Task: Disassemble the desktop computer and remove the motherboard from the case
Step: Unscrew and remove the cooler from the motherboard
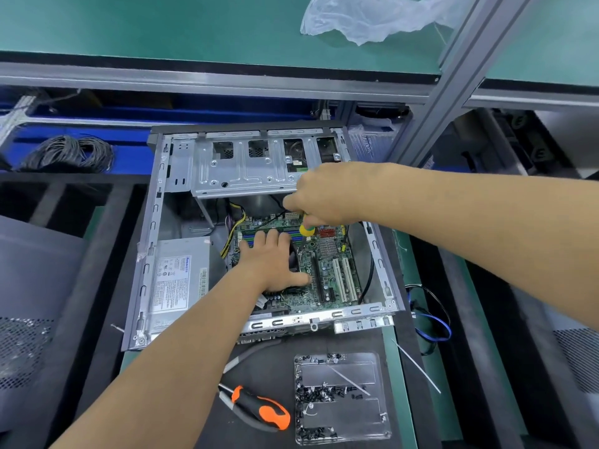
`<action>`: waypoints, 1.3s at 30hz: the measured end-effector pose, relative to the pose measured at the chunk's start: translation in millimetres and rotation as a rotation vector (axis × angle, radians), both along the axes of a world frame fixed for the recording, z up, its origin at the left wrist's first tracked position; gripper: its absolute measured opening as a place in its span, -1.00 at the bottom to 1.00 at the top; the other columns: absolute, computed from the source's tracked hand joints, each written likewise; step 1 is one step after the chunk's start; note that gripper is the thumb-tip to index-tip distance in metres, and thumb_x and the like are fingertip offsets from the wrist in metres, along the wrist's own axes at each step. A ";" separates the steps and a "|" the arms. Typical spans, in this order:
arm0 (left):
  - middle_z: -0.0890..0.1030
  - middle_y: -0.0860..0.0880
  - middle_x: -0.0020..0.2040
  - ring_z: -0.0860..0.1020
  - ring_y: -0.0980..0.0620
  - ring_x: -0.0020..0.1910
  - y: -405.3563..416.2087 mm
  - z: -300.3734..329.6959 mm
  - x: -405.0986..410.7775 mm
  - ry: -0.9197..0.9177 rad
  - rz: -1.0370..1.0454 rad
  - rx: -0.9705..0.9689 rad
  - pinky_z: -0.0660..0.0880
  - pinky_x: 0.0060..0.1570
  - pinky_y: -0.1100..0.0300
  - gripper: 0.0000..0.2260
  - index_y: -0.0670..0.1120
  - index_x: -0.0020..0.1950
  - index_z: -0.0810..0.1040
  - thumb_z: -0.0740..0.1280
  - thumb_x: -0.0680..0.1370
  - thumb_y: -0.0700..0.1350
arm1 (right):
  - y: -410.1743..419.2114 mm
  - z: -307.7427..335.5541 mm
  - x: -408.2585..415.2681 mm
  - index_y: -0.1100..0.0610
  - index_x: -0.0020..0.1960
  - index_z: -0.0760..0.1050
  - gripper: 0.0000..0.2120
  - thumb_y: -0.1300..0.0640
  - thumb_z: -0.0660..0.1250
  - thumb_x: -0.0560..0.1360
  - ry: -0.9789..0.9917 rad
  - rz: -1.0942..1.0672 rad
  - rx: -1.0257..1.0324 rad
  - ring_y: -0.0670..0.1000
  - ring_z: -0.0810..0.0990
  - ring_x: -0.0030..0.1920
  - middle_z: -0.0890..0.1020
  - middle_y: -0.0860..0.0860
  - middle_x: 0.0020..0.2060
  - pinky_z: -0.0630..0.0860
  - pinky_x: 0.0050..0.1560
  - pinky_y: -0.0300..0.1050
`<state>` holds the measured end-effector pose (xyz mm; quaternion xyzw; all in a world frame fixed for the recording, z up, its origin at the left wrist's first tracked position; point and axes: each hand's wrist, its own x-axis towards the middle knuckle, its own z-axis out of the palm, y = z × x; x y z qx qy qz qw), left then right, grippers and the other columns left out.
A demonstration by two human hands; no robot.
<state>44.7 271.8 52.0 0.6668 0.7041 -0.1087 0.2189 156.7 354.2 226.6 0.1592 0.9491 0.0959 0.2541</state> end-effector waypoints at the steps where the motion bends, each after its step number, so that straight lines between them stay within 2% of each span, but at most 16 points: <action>1: 0.18 -0.09 0.42 0.14 -0.21 0.42 -0.1 0.2 -0.1 -0.001 0.004 -0.004 0.11 0.34 -0.35 -0.08 -0.05 0.49 0.10 0.18 0.35 0.53 | -0.9 -0.7 0.8 0.11 0.17 0.41 -0.73 -0.07 0.23 0.61 0.023 0.057 -0.010 0.17 0.55 -0.13 0.47 0.08 -0.13 0.44 -0.26 -0.03; 4: 0.17 -0.09 0.44 0.13 -0.22 0.43 -0.1 1.2 0.3 -0.001 0.007 -0.019 0.10 0.35 -0.35 -0.06 -0.05 0.51 0.07 0.18 0.35 0.53 | -3.4 -3.6 5.7 0.13 0.08 0.52 -0.57 -0.25 0.27 0.52 0.210 -0.175 -0.114 0.15 0.57 -0.12 0.56 0.11 -0.08 0.51 -0.20 -0.03; 6: 0.15 -0.09 0.47 0.12 -0.22 0.44 0.3 1.5 0.8 0.004 0.009 -0.020 0.10 0.35 -0.35 -0.05 -0.05 0.51 0.07 0.18 0.34 0.53 | -6.7 -6.1 5.9 0.16 -0.21 0.54 -0.35 -0.42 0.09 0.50 0.290 -0.518 -0.241 0.06 0.56 -0.26 0.60 0.12 -0.35 0.46 -0.29 -0.06; 8: 0.17 -0.09 0.45 0.14 -0.21 0.43 0.4 1.2 0.6 0.006 0.010 -0.010 0.12 0.33 -0.34 -0.06 -0.05 0.49 0.09 0.18 0.34 0.53 | -3.9 -8.5 5.2 0.00 -0.39 0.43 -0.40 -0.34 -0.04 0.58 0.290 -0.655 -0.290 0.01 0.54 -0.33 0.54 0.07 -0.57 0.47 -0.28 -0.07; 13: 0.20 -0.07 0.42 0.17 -0.20 0.40 0.3 -0.1 -0.1 0.011 -0.003 -0.010 0.14 0.31 -0.32 -0.08 -0.04 0.47 0.11 0.17 0.33 0.54 | 2.9 -7.4 6.3 0.21 -0.27 0.37 -0.59 -0.08 0.26 0.58 0.130 -0.361 -0.091 0.07 0.42 -0.34 0.34 0.04 -0.36 0.21 -0.48 -0.13; 17: 0.20 -0.09 0.42 0.17 -0.20 0.40 -0.7 1.9 0.3 0.016 -0.006 -0.001 0.14 0.32 -0.33 -0.08 -0.06 0.48 0.11 0.16 0.35 0.54 | 6.4 -0.8 2.4 0.09 0.08 0.47 -0.74 -0.08 0.35 0.54 0.032 -0.105 -0.120 0.11 0.52 -0.15 0.39 0.00 -0.19 0.48 -0.22 -0.04; 20: 0.18 -0.09 0.44 0.16 -0.20 0.41 -0.7 2.9 0.9 0.014 -0.004 -0.003 0.12 0.34 -0.34 -0.08 -0.06 0.49 0.09 0.17 0.36 0.52 | 6.6 -2.3 4.0 0.05 0.09 0.50 -0.63 -0.18 0.43 0.44 0.143 -0.172 -0.145 0.09 0.50 -0.01 0.43 -0.02 -0.14 0.42 -0.17 -0.07; 23: 0.15 -0.09 0.47 0.14 -0.21 0.43 -0.4 4.0 0.6 0.012 -0.003 -0.015 0.11 0.35 -0.36 -0.07 -0.06 0.52 0.06 0.18 0.37 0.51 | 3.2 -9.4 3.9 0.03 0.18 0.41 -0.54 -0.32 0.25 0.51 0.244 -0.373 -0.188 0.07 0.55 -0.09 0.44 0.02 -0.20 0.44 -0.29 -0.07; 25: 0.16 -0.10 0.47 0.14 -0.21 0.44 -0.4 3.9 0.5 0.009 0.003 -0.010 0.11 0.35 -0.36 -0.07 -0.06 0.52 0.07 0.18 0.37 0.51 | 4.3 -7.1 -1.5 -0.09 0.41 0.30 -0.67 -0.03 0.15 0.65 0.090 -0.365 -0.182 0.06 0.51 -0.28 0.39 0.12 -0.20 0.47 -0.37 -0.05; 27: 0.17 -0.10 0.46 0.14 -0.21 0.44 -0.8 4.4 0.8 0.006 0.004 -0.011 0.11 0.36 -0.36 -0.07 -0.06 0.51 0.08 0.18 0.37 0.52 | -3.3 0.6 -1.1 -0.13 0.55 0.11 -0.44 0.07 0.25 0.62 0.069 -0.366 -0.130 0.04 0.34 -0.34 0.34 0.11 -0.25 0.30 -0.41 -0.11; 29: 0.17 -0.10 0.45 0.14 -0.21 0.43 -0.9 4.4 0.5 0.008 0.000 -0.011 0.12 0.36 -0.36 -0.08 -0.06 0.51 0.08 0.18 0.37 0.52 | -2.9 3.7 -1.5 0.01 0.44 0.30 -0.56 -0.02 0.28 0.60 -0.067 -0.178 -0.022 0.03 0.35 -0.32 0.44 0.08 -0.18 0.21 -0.42 -0.13; 30: 0.18 -0.09 0.45 0.15 -0.20 0.43 -0.8 4.3 0.6 0.009 -0.002 -0.007 0.13 0.36 -0.36 -0.08 -0.06 0.50 0.09 0.18 0.37 0.52 | -4.3 5.9 -2.2 0.08 0.25 0.39 -0.72 -0.02 0.27 0.60 -0.099 -0.113 0.023 0.03 0.40 -0.31 0.44 0.05 -0.17 0.26 -0.42 -0.12; 32: 0.17 -0.09 0.46 0.14 -0.21 0.43 -1.0 4.8 0.6 0.008 -0.001 -0.003 0.12 0.35 -0.36 -0.08 -0.07 0.50 0.09 0.18 0.37 0.51 | -5.1 3.7 -2.5 0.04 0.01 0.27 -0.84 0.08 0.27 0.59 0.018 -0.100 -0.063 0.09 0.50 -0.23 0.37 0.01 -0.19 0.47 -0.29 -0.03; 35: 0.14 -0.10 0.48 0.12 -0.21 0.45 -1.1 5.9 1.0 0.006 -0.002 -0.013 0.11 0.36 -0.36 -0.07 -0.06 0.53 0.05 0.18 0.38 0.51 | -5.8 -0.5 -4.6 0.01 0.00 0.29 -0.82 0.14 0.31 0.55 0.095 -0.168 -0.204 0.13 0.54 -0.12 0.40 0.01 -0.12 0.55 -0.16 0.07; 37: 0.13 -0.09 0.49 0.11 -0.21 0.45 -1.0 7.1 1.7 0.002 0.002 -0.022 0.11 0.37 -0.36 -0.05 -0.05 0.55 0.00 0.18 0.38 0.51 | -5.8 0.1 -4.5 0.03 0.02 0.34 -0.69 -0.09 0.41 0.50 0.227 -0.303 -0.231 0.03 0.48 -0.24 0.32 -0.03 -0.20 0.40 -0.35 -0.06; 39: 0.11 -0.09 0.50 0.09 -0.22 0.47 -0.8 7.8 2.0 0.004 0.006 -0.036 0.09 0.38 -0.36 -0.04 -0.05 0.55 -0.01 0.18 0.38 0.51 | -9.6 -5.6 -3.7 0.09 -0.01 0.31 -0.49 -0.36 0.27 0.47 0.318 -0.409 -0.197 -0.04 0.37 -0.32 0.27 -0.02 -0.25 0.21 -0.43 -0.12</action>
